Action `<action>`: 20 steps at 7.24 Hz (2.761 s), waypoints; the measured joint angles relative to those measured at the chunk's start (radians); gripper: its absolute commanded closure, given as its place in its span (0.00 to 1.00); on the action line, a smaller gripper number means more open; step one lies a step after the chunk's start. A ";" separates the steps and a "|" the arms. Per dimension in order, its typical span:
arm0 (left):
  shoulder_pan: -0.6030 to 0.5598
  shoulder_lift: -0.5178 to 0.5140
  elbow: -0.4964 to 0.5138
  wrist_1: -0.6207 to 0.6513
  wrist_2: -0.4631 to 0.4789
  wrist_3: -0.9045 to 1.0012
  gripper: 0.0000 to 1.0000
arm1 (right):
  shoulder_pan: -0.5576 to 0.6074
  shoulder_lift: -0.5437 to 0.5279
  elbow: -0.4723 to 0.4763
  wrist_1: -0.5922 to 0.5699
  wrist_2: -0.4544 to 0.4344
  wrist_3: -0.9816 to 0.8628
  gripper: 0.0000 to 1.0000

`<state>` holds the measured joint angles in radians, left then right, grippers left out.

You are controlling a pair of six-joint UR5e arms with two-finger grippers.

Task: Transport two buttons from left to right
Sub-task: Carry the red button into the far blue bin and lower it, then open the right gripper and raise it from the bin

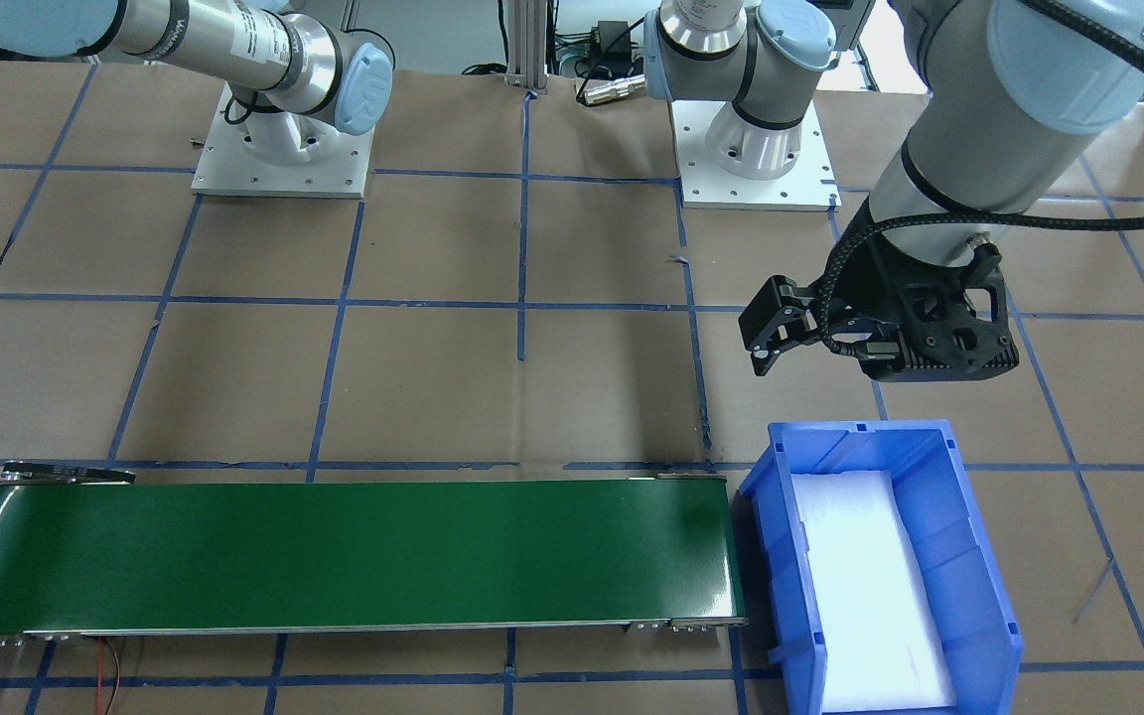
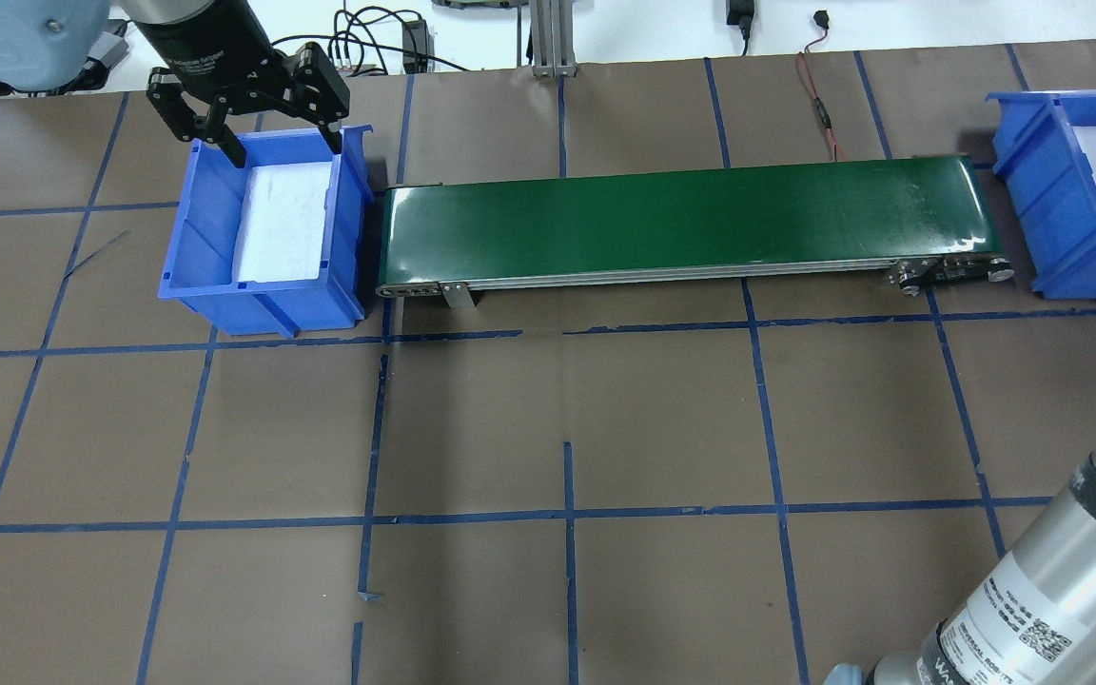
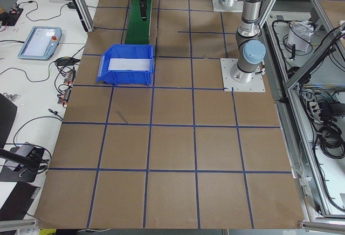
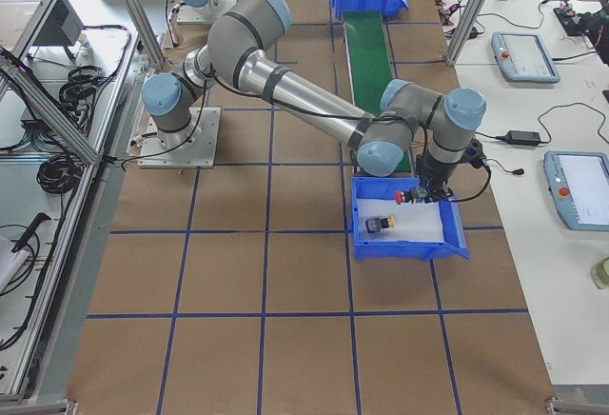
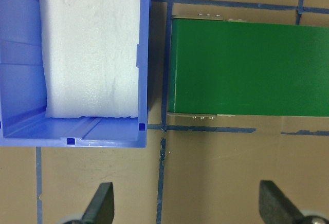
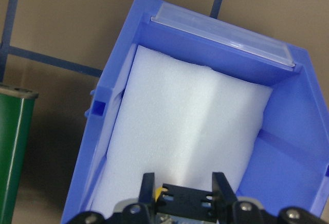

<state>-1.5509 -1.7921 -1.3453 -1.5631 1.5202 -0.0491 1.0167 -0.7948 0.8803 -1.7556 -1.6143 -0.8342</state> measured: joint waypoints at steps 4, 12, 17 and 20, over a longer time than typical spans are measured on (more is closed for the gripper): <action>0.000 -0.001 0.000 0.000 0.000 0.000 0.00 | 0.000 0.124 -0.108 -0.025 0.005 0.001 0.82; 0.000 -0.003 0.000 0.001 -0.001 0.000 0.00 | 0.002 0.222 -0.118 -0.119 0.034 0.002 0.50; 0.000 -0.003 0.000 0.002 0.000 0.000 0.00 | 0.002 0.220 -0.118 -0.115 0.034 0.003 0.41; 0.000 -0.003 0.000 0.001 0.000 0.000 0.00 | 0.002 0.149 -0.124 -0.020 0.035 0.003 0.41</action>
<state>-1.5508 -1.7947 -1.3453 -1.5625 1.5202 -0.0491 1.0187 -0.6457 0.7564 -1.7757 -1.5796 -0.8310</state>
